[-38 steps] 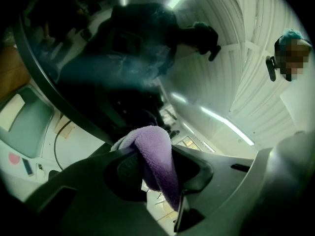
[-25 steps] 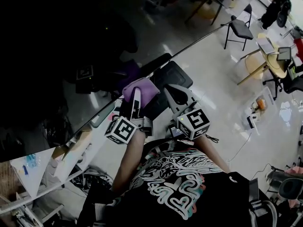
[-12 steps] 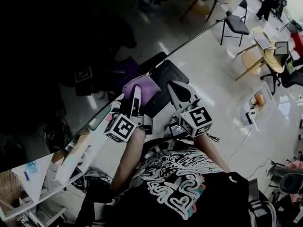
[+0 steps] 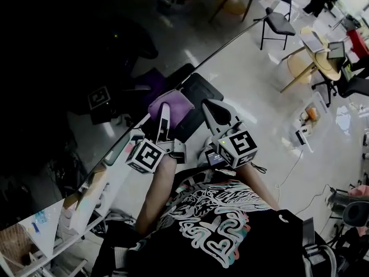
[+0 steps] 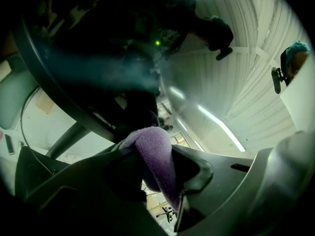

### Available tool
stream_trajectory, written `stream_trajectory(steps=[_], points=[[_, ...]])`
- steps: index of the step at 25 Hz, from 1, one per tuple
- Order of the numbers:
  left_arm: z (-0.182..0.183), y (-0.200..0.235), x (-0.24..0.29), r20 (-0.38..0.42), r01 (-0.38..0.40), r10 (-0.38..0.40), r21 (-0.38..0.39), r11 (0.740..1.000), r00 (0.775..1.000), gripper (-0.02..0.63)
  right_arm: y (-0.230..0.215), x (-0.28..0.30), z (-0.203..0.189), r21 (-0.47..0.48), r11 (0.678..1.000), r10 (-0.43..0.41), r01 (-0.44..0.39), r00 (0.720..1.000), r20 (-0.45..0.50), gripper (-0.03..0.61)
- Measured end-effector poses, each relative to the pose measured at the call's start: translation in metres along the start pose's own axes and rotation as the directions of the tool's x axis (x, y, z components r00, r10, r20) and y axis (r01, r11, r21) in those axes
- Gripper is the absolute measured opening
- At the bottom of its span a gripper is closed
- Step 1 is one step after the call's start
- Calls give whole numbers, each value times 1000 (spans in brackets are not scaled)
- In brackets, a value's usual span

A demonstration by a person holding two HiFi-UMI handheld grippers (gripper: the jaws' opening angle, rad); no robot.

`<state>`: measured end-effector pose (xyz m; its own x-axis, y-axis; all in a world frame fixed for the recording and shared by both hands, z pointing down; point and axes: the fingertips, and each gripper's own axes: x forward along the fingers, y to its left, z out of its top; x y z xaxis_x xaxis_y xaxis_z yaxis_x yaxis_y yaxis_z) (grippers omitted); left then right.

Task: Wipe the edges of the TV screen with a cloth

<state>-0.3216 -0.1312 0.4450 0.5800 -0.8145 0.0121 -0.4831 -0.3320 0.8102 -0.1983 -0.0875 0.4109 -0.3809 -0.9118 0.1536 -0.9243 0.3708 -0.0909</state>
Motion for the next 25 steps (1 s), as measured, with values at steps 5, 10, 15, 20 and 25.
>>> stream_trajectory(steps=[5, 10, 15, 20, 25], points=[[-8, -5, 15, -19, 14, -14, -7, 1000, 1000, 138, -18, -2, -1, 0, 1000, -27, 27, 1000, -4, 33], [-13, -8, 23, -13, 58, -59, -74, 996, 998, 138, -21, 0, -2, 7, 999, -37, 38, 999, -5, 32], [-15, -10, 30, -18, 69, -72, -113, 991, 997, 138, -24, 1, -4, 12, 999, -51, 51, 999, -6, 33], [-19, -9, 36, -31, 77, -82, -122, 990, 996, 138, -30, 0, -5, 15, 997, -72, 72, 997, -7, 32], [-23, -14, 49, -41, 88, -94, -127, 988, 995, 138, -39, 1, -4, 12, 997, -82, 82, 997, -14, 33]])
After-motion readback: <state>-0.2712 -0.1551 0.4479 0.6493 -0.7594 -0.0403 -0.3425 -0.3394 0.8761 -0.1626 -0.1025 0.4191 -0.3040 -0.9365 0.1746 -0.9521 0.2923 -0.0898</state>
